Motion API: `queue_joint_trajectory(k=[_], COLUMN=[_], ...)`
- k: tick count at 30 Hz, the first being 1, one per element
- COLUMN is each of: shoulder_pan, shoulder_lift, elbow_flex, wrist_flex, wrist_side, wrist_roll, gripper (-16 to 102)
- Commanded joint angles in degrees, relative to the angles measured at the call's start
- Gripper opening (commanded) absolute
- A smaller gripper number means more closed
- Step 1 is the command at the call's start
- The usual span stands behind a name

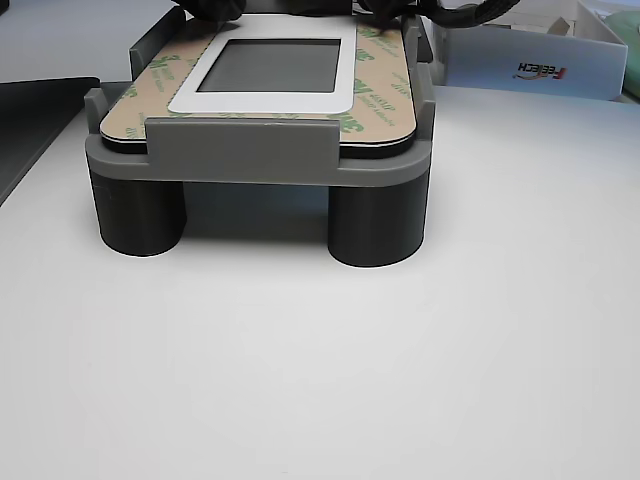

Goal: Peel off protective film from adhesive tape.

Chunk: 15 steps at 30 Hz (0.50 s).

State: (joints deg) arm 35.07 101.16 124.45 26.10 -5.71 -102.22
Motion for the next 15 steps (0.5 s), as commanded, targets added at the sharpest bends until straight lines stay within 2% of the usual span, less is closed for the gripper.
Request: queue_joint_trajectory(k=[1, 15], shoulder_pan=[-0.70, -1.14], shoulder_lift=[1.49, 1.49], elbow_flex=[-0.88, 0.53], wrist_flex=[-0.79, -1.76], wrist_side=[-0.18, -0.53], wrist_roll=[-0.09, -2.29], gripper=[-10, -10])
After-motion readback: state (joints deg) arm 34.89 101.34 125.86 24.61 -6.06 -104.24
